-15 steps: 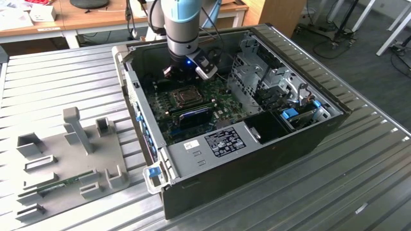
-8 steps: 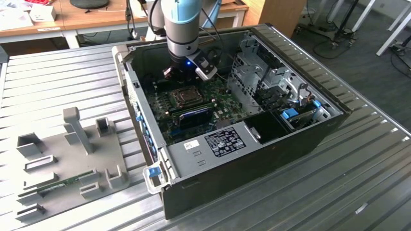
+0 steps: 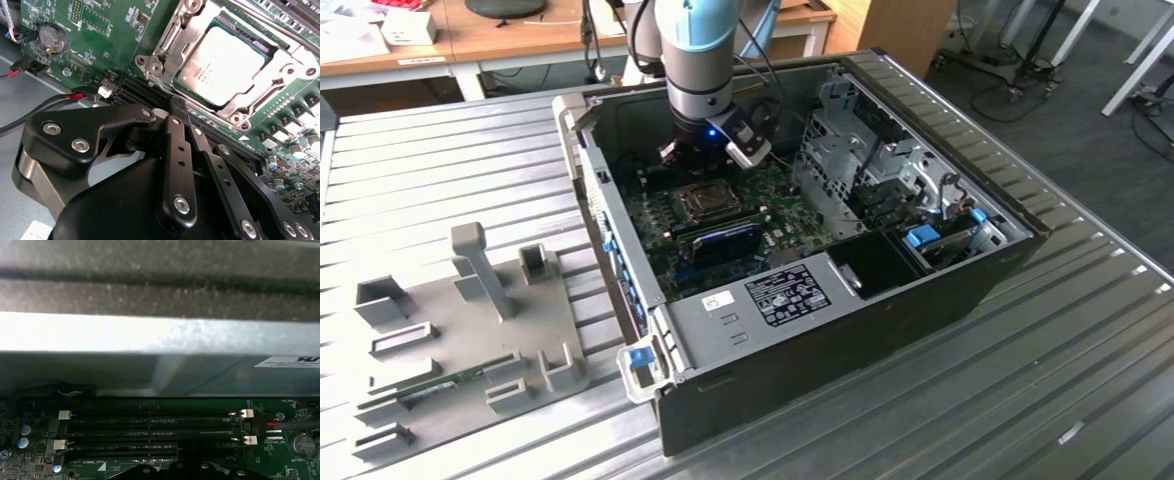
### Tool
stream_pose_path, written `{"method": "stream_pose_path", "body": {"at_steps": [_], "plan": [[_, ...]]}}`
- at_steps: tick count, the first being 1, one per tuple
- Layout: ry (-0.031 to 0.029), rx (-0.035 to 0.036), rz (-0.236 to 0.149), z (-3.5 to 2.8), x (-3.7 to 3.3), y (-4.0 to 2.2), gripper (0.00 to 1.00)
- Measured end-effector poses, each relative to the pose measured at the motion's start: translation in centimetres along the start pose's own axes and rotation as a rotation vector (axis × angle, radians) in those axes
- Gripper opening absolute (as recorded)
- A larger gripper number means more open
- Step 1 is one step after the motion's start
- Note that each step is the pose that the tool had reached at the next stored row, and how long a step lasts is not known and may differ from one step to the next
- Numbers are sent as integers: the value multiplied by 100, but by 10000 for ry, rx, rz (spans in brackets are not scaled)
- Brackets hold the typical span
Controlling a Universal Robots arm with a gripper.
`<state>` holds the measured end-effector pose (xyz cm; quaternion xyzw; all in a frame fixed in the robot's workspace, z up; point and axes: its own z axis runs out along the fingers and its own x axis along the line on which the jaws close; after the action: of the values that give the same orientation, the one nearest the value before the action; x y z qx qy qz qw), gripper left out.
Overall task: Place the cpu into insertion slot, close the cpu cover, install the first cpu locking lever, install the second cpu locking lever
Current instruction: 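Install the first cpu locking lever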
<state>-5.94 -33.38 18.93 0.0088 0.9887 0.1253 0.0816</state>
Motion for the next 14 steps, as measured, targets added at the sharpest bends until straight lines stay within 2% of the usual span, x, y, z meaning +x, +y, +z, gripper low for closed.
{"method": "stream_pose_path", "body": {"at_steps": [5, 10, 14], "plan": [[-5, -6, 1, 3, 0, 1, 11], [-30, -55, 1, 4, 0, 5, 11], [-37, -64, 1, 5, 0, 5, 11]]}}
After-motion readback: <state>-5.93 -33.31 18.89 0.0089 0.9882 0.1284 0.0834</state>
